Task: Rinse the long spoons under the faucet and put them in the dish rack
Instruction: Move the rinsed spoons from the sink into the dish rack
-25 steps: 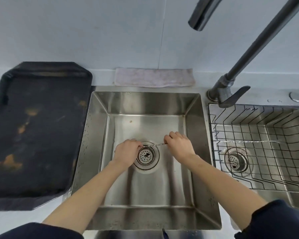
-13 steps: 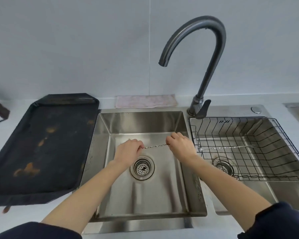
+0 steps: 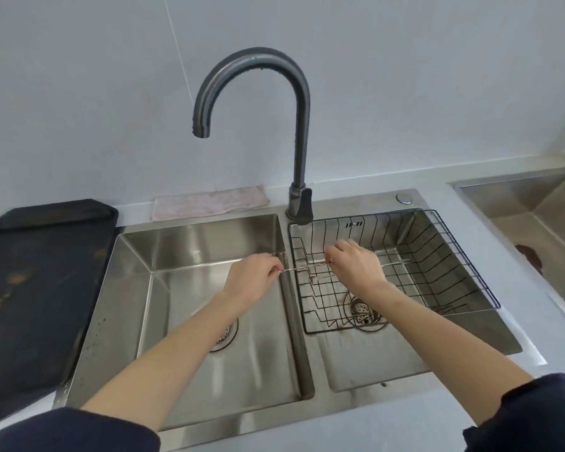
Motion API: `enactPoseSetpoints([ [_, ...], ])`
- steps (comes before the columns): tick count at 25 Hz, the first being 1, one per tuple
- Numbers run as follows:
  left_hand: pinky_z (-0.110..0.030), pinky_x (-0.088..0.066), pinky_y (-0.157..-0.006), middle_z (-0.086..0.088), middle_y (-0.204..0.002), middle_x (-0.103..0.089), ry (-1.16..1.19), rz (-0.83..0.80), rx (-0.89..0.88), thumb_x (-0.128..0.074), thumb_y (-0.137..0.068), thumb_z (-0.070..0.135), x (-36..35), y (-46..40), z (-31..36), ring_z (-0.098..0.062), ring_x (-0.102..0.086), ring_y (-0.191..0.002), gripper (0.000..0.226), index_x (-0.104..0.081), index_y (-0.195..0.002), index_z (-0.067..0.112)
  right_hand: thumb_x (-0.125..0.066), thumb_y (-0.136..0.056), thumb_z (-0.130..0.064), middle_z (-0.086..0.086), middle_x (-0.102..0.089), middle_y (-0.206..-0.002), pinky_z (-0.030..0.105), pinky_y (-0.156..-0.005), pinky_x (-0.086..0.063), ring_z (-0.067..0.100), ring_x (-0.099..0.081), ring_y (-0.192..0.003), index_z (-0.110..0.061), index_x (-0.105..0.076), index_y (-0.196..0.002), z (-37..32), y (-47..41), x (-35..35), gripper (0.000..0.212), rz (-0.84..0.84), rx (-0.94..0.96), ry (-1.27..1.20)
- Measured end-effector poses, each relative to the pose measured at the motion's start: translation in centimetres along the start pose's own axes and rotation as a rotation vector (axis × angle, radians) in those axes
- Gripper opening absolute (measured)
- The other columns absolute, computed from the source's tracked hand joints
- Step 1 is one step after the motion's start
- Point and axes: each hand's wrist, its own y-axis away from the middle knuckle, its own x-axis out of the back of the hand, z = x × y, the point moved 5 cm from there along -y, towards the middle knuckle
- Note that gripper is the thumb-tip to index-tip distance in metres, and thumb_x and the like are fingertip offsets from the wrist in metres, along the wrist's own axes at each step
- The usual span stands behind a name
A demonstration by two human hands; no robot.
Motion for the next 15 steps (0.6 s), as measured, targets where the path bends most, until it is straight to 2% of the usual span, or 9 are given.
enactPoseSetpoints([
  [3,-0.035,-0.049,-0.083,-0.001,-0.114,-0.066,0.010,-0.010,-0.034,-0.046,-0.094,0.024,-0.9,-1.9,3.7,-0.020,-0.060,-0.107,0.024,-0.063,-0.111,0.021,-0.074,-0.072,0.000,0.012,-0.068,-0.078,0.027,-0.046,-0.043,0.031,-0.065,-0.071,-0.004,-0.067,-0.083,4.0,0.7,0.5,0.013,-0.010,-0.008,0.038],
  [7,-0.034,-0.049,-0.084,-0.001,-0.114,-0.065,0.014,-0.022,-0.066,-0.045,-0.094,0.023,-2.5,-4.1,7.9,-0.019,-0.059,-0.107,0.025,-0.061,-0.113,0.020,-0.050,-0.092,-0.009,0.011,-0.063,-0.102,0.036,-0.066,-0.049,0.029,-0.058,-0.098,-0.006,-0.061,-0.103,9.1,0.9,0.5,0.016,-0.054,-0.045,0.011],
  [15,-0.033,-0.051,-0.087,-0.001,-0.116,-0.066,0.026,-0.153,-0.071,-0.043,-0.094,0.015,-7.6,-7.3,11.8,-0.018,-0.060,-0.108,0.027,-0.062,-0.114,0.017,-0.045,-0.095,-0.013,0.007,-0.061,-0.112,0.038,-0.079,-0.051,0.025,-0.054,-0.109,-0.011,-0.060,-0.107,15.6,2.2,-3.1,0.019,-0.210,-0.132,-0.055],
])
